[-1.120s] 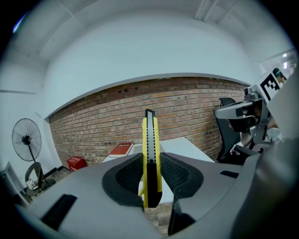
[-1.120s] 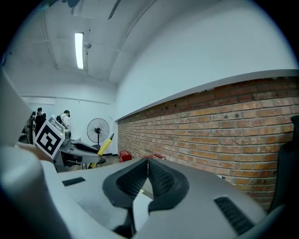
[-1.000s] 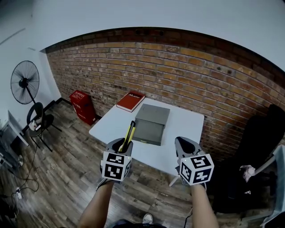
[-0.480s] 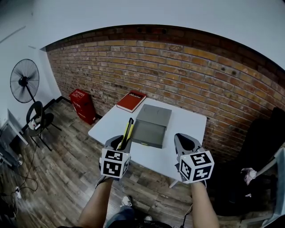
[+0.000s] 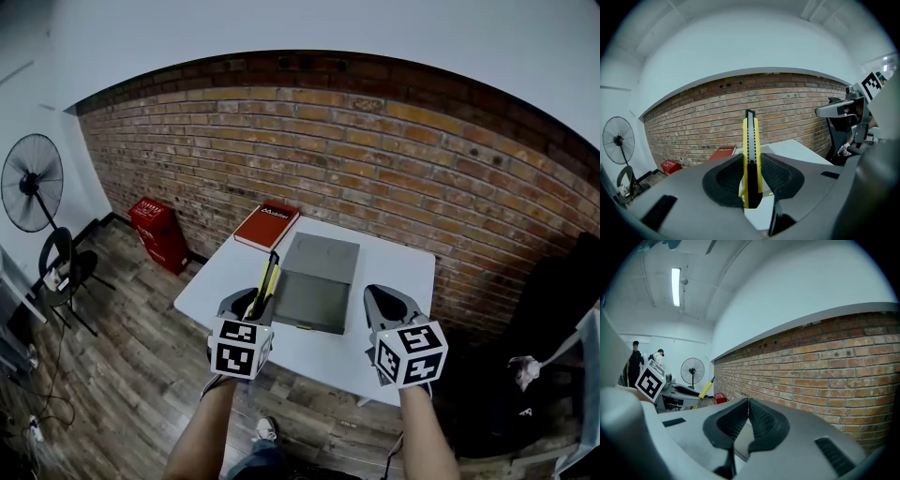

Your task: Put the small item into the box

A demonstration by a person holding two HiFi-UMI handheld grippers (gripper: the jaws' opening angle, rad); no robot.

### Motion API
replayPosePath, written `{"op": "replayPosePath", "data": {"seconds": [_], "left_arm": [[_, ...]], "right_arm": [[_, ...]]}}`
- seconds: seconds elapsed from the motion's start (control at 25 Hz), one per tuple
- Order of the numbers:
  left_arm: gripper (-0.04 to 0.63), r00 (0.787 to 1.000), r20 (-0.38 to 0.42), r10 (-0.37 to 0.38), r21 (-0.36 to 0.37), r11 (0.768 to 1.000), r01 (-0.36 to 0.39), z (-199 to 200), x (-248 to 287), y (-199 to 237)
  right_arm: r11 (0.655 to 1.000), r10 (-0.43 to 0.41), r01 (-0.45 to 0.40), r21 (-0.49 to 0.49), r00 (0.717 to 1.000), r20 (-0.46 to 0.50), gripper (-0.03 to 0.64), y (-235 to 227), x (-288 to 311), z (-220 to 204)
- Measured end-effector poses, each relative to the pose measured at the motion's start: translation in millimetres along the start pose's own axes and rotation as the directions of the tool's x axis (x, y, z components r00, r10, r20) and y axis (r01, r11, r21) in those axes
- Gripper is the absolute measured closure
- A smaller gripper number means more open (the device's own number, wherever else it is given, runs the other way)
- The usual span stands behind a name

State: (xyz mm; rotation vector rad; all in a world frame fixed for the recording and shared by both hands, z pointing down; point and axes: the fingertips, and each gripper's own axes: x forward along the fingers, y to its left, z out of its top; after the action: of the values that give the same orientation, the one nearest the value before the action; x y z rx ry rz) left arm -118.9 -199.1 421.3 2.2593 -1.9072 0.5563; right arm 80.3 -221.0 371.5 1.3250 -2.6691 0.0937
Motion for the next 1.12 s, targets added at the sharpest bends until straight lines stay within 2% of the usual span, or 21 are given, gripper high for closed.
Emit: {"op": "replayPosePath", "data": {"seconds": [0.52,0.88,1.12], "left_arm": [[0.465,0.991,0.002,-0.135,0.031,0.990,0.135,23,85,73],[0.465,0.978,0.001,-0.210,0.052,0.976,0.210,29,117,107],[0.465,0.966,-0.006,-0.259,0.063,0.964,0.259,25,131,111]], "right_arm": [[0.990,-0.139,0.139,0.023,0.990,-0.027,0.595,-4,91,20],[0.976,-0.213,0.214,0.026,0.976,-0.038,0.595,1,127,30],[0.967,-0.253,0.254,0.025,0.966,-0.045,0.597,4,137,32]]}}
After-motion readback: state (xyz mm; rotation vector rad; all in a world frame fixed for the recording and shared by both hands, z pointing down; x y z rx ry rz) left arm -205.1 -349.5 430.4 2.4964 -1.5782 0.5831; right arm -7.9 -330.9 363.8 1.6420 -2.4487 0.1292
